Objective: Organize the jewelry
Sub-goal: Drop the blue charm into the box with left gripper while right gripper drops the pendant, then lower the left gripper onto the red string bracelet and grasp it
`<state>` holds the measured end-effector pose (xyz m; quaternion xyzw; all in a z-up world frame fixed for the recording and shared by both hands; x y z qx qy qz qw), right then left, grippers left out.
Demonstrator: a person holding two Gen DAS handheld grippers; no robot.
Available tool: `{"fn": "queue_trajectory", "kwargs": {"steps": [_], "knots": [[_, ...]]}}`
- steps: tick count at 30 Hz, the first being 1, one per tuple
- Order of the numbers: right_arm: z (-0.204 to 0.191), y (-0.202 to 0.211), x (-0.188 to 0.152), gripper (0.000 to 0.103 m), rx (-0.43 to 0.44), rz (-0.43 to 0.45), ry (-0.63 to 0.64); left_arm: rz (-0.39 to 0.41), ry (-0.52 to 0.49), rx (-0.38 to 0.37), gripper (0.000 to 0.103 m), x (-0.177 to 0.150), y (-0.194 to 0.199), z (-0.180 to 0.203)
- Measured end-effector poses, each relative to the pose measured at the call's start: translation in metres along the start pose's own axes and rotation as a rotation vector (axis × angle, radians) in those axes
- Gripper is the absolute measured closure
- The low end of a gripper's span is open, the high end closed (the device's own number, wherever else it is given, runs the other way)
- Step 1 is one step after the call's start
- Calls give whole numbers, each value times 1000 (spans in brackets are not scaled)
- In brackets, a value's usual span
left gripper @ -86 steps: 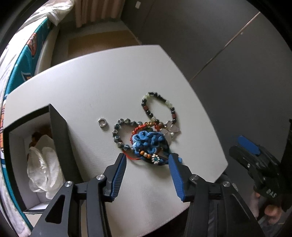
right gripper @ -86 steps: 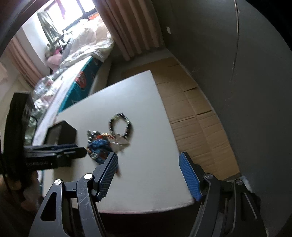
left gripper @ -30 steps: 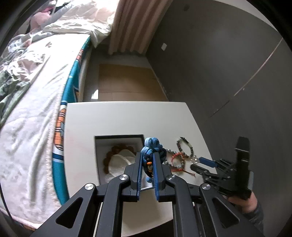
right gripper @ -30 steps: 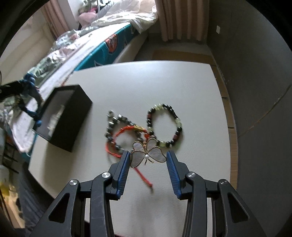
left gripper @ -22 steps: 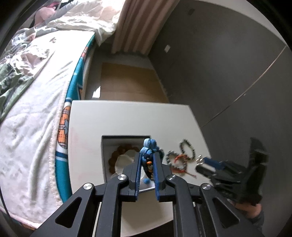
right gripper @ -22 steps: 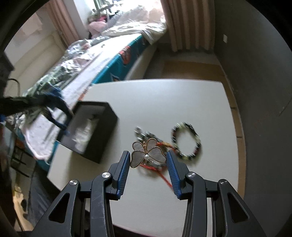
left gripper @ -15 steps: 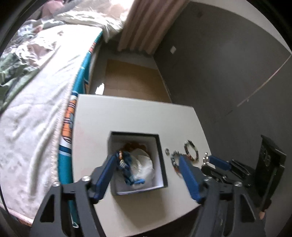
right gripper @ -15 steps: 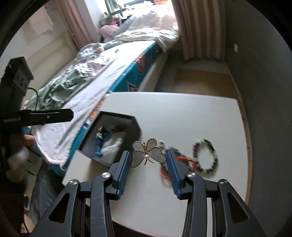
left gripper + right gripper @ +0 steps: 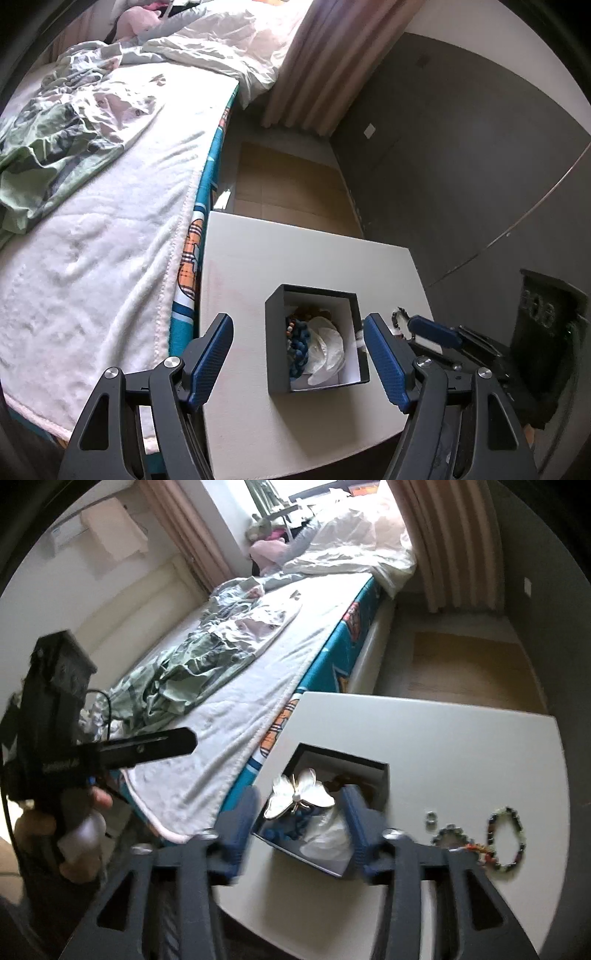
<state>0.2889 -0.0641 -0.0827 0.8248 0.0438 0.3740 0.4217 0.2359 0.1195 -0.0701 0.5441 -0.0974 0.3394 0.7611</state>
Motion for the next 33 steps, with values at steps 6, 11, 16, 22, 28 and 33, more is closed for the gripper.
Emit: {"fn": "queue_trajectory", "kwargs": {"steps": [6, 11, 16, 22, 28, 33], "knots": [[29, 15, -12, 28, -65, 9, -84, 4, -15, -4, 29, -2, 0, 7], [60, 45, -26, 16, -132, 49, -150, -12, -33, -23, 29, -6, -11, 20], [91, 68, -40, 11, -168, 68, -228, -42, -87, -34, 29, -15, -25, 46], [117, 91, -58, 11, -215, 96, -271, -72, -158, -36, 29, -26, -42, 79], [140, 109, -72, 11, -253, 118, -305, -108, -228, -42, 30, -35, -61, 110], [156, 119, -82, 11, -269, 131, -329, -153, -298, -37, 43, -42, -81, 134]]}}
Point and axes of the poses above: each gripper's, at about its wrist camera, not at the fingertips, and y roughly against the way its jaws point, z to its right, x to its top, the point moved 4 cm from there along -y, roughly the way its jaws point, and after that the axes turned 3 degrees about x, right-handed, at the moved point
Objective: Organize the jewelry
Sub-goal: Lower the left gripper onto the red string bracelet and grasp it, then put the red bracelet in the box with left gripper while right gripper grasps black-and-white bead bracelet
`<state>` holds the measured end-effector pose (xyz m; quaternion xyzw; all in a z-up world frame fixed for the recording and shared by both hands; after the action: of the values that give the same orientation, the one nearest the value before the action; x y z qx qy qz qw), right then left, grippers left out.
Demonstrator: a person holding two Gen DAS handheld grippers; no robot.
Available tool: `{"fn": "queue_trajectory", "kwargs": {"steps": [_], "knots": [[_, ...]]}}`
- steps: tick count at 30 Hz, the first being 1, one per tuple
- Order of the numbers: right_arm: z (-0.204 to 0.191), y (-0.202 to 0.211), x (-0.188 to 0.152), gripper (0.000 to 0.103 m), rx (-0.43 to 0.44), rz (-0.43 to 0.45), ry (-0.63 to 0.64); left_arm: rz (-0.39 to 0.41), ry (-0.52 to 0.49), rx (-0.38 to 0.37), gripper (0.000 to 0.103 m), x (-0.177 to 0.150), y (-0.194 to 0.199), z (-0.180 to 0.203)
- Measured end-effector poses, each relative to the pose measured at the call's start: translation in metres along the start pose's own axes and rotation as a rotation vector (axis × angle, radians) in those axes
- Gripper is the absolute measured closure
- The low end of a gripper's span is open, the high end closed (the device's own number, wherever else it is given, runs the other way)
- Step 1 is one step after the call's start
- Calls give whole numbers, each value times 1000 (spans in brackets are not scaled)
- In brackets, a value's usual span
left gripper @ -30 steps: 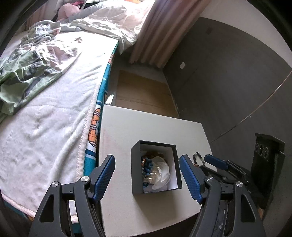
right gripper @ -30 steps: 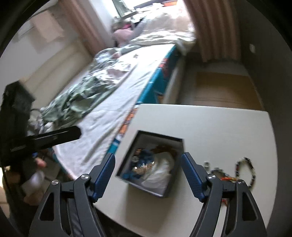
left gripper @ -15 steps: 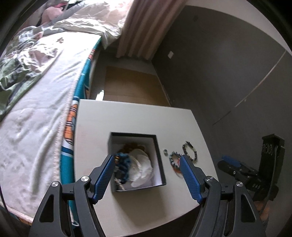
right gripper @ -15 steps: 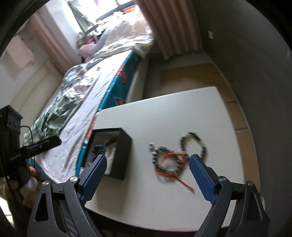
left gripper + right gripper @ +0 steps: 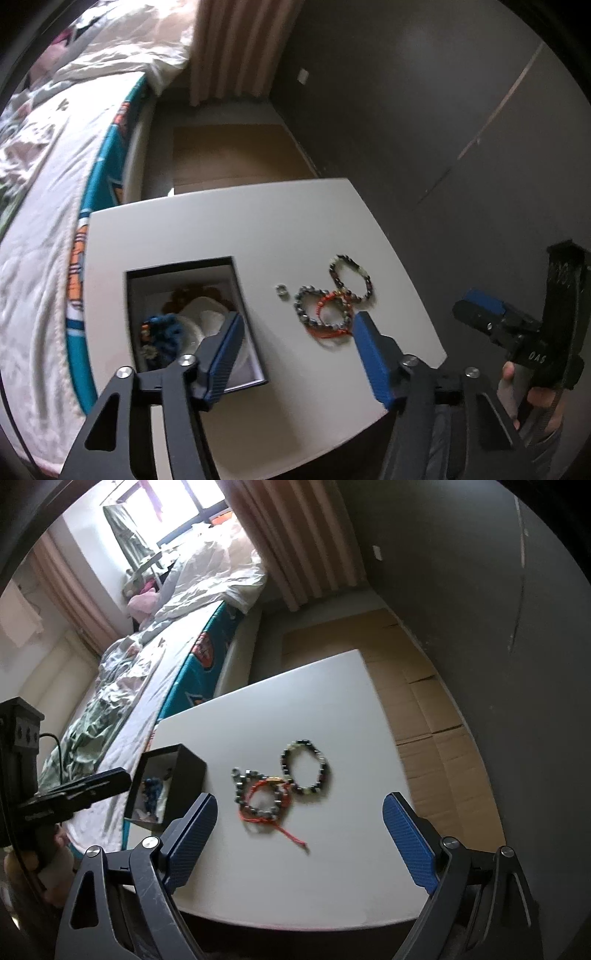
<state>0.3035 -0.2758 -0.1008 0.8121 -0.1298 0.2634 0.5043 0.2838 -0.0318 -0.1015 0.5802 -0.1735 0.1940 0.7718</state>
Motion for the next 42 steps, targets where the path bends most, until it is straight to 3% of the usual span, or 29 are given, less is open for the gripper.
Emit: {"fn": "queue_trajectory", "kwargs": {"steps": [11, 17, 32, 35, 38, 42], "knots": [[25, -7, -9, 21, -4, -15, 1, -116, -108, 22, 75, 1, -55, 31], [34, -15, -11, 26, -11, -36, -1, -164, -149, 35, 81, 1, -81, 40], [49, -31, -8, 26, -24, -70, -17, -269, -213, 120, 83, -2, -143, 44], [45, -36, -5, 27, -17, -77, -11, -256, -224, 129, 96, 1, -144, 44], [39, -46, -2, 37, -6, -95, 5, -244, -202, 99, 96, 3, -138, 42], [28, -62, 2, 42, -5, -118, 38, -209, -188, 62, 96, 8, -118, 40]]}}
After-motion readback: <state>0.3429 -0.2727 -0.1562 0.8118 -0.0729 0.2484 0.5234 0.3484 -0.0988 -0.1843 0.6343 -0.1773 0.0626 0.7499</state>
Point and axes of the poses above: each gripper's, at about its wrist camera, not at the fingertips, and y roughly against the way its jaws point, z to its right, x to its top, the point moved 4 cm from there along -y, roughly the way its jaws point, and after that the axes turned 3 degrees about x, right-handed, at the moved point
